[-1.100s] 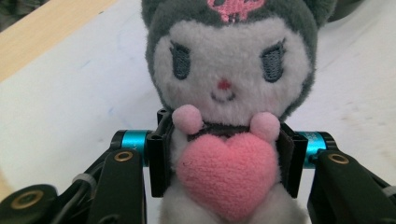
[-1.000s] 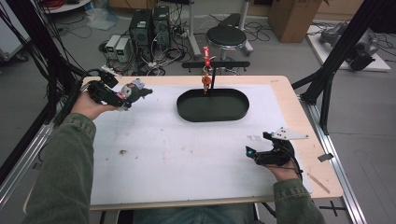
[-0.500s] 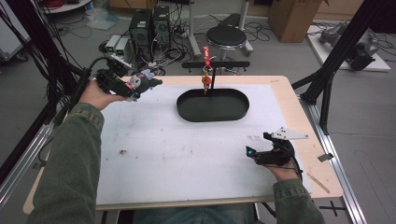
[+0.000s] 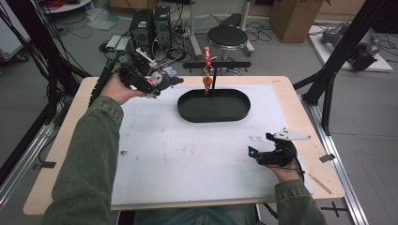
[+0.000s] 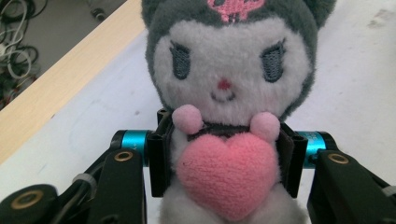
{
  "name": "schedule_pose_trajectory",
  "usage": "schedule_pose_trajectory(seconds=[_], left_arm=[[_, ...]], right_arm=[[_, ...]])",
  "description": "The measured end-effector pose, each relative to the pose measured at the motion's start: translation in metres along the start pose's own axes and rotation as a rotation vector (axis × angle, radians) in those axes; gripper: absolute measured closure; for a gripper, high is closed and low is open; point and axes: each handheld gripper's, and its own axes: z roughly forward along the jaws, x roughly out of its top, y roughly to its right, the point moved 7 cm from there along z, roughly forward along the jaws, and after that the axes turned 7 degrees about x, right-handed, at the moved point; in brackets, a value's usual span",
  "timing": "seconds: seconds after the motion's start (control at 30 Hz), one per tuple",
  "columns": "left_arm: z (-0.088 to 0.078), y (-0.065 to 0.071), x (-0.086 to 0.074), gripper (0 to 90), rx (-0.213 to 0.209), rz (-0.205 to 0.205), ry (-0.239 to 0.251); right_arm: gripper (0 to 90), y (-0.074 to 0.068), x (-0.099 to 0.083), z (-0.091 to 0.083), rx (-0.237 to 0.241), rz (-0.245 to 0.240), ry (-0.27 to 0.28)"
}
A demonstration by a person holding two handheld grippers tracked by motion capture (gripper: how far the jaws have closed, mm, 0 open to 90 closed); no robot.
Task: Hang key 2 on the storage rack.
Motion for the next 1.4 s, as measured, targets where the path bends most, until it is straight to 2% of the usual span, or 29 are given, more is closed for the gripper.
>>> schedule_pose_trajectory(seconds=[0.1,0.23,0.33,0.4,0.53,0.63,0.77,0.87,0.93,1.03,1.13,1.4], left_arm=[[0.004,0.007,0.013,51.2,0.007,0.021,-0.007],[0.01,0.006,0.025,51.2,0.024,0.005,-0.024],[0.013,0.007,0.032,51.2,0.016,0.001,-0.021],[0.018,0.008,0.036,51.2,0.007,-0.015,-0.023],[0.026,0.009,0.041,51.2,0.021,-0.02,-0.04],[0.03,0.007,0.048,51.2,0.042,-0.037,-0.018],[0.034,0.006,0.05,51.2,0.026,-0.042,-0.013],[0.035,0.006,0.052,51.2,0.026,-0.035,-0.006],[0.035,0.005,0.055,51.2,0.031,-0.036,0.019],[0.037,0.004,0.058,51.2,0.038,-0.04,0.013],[0.038,0.003,0.063,51.2,0.051,-0.057,0.044],[0.048,-0.004,0.071,51.1,0.105,-0.089,0.042]], right_arm=[[0.9,0.0,0.0,0.0,0.0,-0.007,-0.002],[0.9,-0.001,-0.001,0.0,0.004,-0.006,-0.009],[0.9,0.0,-0.002,-0.001,0.004,-0.007,-0.005],[0.9,0.0,-0.003,0.0,0.009,-0.002,-0.017],[0.9,0.0,-0.004,0.002,0.008,-0.02,-0.029],[0.9,-0.001,-0.004,0.002,0.01,-0.006,-0.031],[0.9,0.001,-0.005,0.001,-0.001,-0.005,-0.03],[0.9,0.002,-0.007,0.002,-0.001,-0.007,-0.047],[0.9,0.002,-0.008,0.003,-0.002,-0.002,-0.059],[0.9,0.002,-0.009,0.005,-0.003,-0.004,-0.066],[0.9,0.002,-0.009,0.005,0.0,-0.006,-0.071],[0.9,0.002,-0.009,0.006,0.005,-0.01,-0.074]])
